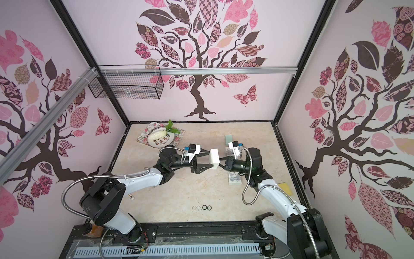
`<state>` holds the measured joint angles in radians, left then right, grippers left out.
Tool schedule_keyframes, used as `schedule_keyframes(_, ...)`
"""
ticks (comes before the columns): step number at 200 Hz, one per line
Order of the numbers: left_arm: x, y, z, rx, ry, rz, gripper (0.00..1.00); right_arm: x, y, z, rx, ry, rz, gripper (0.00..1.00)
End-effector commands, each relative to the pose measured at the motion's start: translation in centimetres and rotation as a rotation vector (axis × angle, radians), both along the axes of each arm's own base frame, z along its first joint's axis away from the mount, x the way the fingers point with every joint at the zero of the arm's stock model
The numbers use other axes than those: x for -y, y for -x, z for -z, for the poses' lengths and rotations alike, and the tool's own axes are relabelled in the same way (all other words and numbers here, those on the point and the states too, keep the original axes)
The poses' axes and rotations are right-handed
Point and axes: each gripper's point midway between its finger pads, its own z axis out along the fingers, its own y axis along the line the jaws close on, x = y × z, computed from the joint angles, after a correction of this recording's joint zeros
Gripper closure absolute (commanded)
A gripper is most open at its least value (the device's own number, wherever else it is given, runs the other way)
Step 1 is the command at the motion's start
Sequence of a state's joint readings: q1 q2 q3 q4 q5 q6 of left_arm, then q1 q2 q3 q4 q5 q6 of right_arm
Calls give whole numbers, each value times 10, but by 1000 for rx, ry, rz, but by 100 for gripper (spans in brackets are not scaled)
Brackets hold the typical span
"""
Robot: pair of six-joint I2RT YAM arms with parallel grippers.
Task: Take the rings out of the lift-off lid box
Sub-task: Place the jewelry box at the center of the board.
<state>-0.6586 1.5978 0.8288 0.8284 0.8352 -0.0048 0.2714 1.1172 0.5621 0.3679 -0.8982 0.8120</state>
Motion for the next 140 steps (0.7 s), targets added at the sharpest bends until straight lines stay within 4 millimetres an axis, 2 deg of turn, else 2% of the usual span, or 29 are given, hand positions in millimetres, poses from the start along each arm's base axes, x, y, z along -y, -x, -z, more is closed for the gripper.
schedule_keyframes(1, 1, -1, -10, 5, 22, 0, 30, -2, 0, -19, 28, -19, -3, 100)
schedule_keyframes(28, 0, -1, -10, 4, 21, -5, 28, 0, -2, -17, 23, -2, 15, 100)
schedule_keyframes(64, -3, 0, -6, 2, 15, -22, 16, 5, -5, -8, -1, 38, 48, 100)
schedule_keyframes(100, -6, 1, -3, -4, 10, -32, 13, 7, -8, -1, -17, 66, 67, 100)
schedule_keyframes(140, -12, 3, 2, -13, -5, -55, 7, 14, -11, 18, -40, 153, 107, 100)
